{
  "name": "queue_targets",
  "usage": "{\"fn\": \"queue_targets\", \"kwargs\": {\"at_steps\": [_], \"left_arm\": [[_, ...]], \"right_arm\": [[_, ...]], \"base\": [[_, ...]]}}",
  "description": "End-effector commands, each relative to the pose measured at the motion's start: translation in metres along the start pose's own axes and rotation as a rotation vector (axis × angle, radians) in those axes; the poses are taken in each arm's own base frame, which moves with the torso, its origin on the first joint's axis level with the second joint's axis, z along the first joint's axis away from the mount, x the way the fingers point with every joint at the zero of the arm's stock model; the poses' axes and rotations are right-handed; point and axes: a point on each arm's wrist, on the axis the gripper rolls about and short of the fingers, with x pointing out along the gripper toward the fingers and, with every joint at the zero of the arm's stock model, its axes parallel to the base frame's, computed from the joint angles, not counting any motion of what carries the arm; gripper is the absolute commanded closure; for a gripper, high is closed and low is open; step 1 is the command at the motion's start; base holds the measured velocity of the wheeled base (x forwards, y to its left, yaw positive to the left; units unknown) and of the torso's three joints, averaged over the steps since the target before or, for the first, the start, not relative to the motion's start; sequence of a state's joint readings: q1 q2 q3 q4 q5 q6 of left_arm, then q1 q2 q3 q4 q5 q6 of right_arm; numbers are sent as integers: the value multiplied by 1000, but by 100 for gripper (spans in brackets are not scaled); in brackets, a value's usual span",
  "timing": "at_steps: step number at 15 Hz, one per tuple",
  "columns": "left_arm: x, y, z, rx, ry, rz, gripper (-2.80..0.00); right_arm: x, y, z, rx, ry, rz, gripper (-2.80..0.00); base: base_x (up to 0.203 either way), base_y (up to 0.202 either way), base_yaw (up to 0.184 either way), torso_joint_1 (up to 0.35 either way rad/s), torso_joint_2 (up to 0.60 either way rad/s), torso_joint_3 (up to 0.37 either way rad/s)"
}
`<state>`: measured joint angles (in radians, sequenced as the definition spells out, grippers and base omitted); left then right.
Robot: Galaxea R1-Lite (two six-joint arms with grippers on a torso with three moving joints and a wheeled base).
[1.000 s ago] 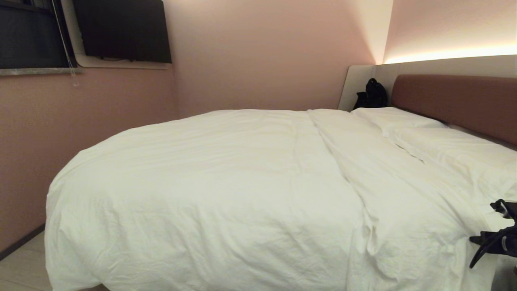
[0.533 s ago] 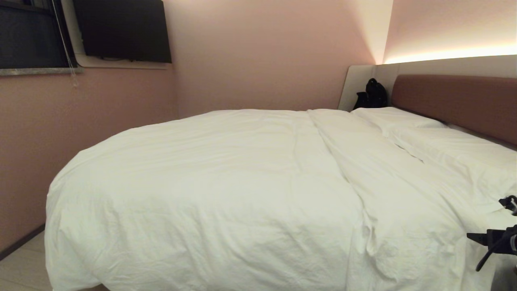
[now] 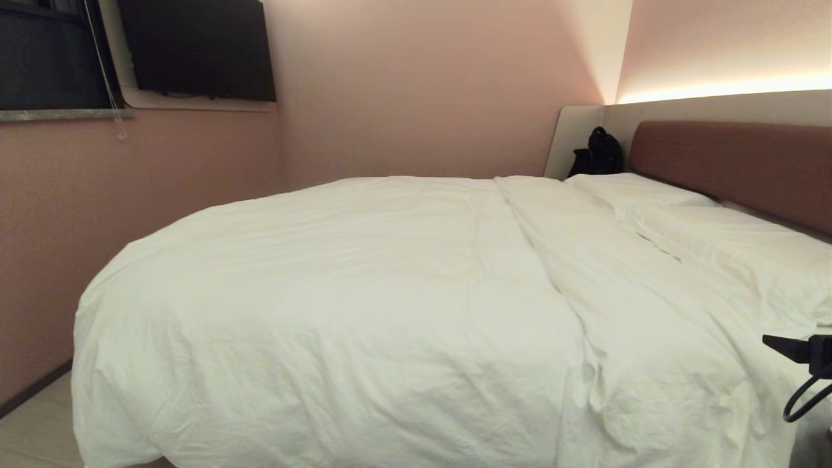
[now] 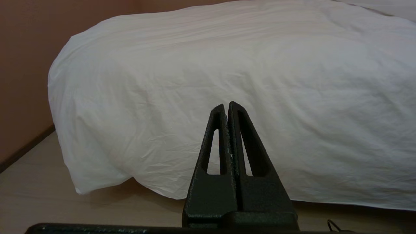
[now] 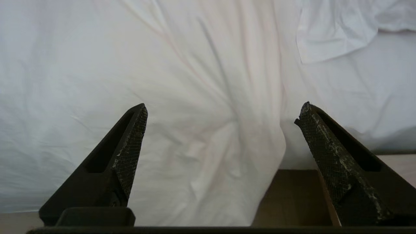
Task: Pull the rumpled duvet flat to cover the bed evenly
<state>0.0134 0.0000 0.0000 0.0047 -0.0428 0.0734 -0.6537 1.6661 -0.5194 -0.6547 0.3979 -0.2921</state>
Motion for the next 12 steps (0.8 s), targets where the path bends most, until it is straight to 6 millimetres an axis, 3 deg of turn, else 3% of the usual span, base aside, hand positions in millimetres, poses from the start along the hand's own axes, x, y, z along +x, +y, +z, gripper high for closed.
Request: {"fn": "queue_targets", "kwargs": {"at_steps": [1,7,12], "left_arm": [[0,0,0,0,1,0,0],[0,0,0,0,1,0,0],[0,0,0,0,1,0,0]], "right_arm": [[-22,13,22,25,-70,15,0],[-56,35,66,248,-43,99,0],[-89,46,68,306,29,81,0]], "base": [[0,0,0,0,0,0],[0,0,0,0,0,0],[0,0,0,0,0,0]]}}
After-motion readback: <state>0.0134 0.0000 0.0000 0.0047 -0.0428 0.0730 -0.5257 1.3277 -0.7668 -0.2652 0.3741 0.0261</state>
